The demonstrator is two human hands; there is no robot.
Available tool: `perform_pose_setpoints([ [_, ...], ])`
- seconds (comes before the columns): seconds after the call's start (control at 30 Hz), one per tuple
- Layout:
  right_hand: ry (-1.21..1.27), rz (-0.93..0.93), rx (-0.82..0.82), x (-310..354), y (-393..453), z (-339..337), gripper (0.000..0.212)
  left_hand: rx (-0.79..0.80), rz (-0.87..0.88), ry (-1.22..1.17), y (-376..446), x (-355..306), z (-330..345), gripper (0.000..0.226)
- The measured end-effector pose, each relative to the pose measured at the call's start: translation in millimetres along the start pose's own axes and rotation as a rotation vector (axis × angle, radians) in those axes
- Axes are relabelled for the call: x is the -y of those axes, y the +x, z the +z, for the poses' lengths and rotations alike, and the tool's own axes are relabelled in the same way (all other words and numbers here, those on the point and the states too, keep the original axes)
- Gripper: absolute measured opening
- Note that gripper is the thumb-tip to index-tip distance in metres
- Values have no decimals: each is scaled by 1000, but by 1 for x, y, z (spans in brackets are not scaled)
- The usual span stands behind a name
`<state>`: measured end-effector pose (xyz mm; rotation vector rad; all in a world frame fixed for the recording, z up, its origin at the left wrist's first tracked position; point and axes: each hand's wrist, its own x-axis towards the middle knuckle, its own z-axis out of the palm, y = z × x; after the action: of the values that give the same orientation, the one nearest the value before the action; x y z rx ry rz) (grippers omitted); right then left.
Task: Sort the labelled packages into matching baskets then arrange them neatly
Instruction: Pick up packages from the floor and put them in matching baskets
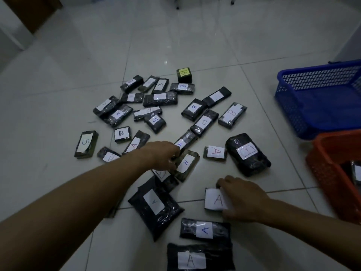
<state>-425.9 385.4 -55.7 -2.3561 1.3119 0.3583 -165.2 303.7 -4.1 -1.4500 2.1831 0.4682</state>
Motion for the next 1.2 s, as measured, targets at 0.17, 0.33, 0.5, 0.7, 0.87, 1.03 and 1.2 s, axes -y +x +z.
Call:
perform_pose_setpoints([
  [0.17, 139, 31, -228, -19, 14, -25, 57, -96, -23, -68, 6, 6, 1, 37],
  [0.33, 169, 36, -331, -32, 30, -34, 55, -210, -161, -147, 13, -1, 9, 29],
  [0.5, 137, 12, -353, -38, 31, -32, 57, -193, -258, -170, 26, -29, 21, 49],
  [0.7, 107, 9, -444, -69, 14, -62, 59, -111, -239, -571, 32, -35, 30, 58],
  [0.87, 182, 88, -560, -115, -18, -87, 55, -128, -89, -669, 31, -49, 8, 28],
  [1.03, 249, 152, -609, -157, -51, -99, 56, -195, 51, -1051, 38, -85, -45, 15],
  [1.2, 274, 332, -706, -229, -105, -123, 54, -323, 175, -1093, 71, -150, -106, 12],
])
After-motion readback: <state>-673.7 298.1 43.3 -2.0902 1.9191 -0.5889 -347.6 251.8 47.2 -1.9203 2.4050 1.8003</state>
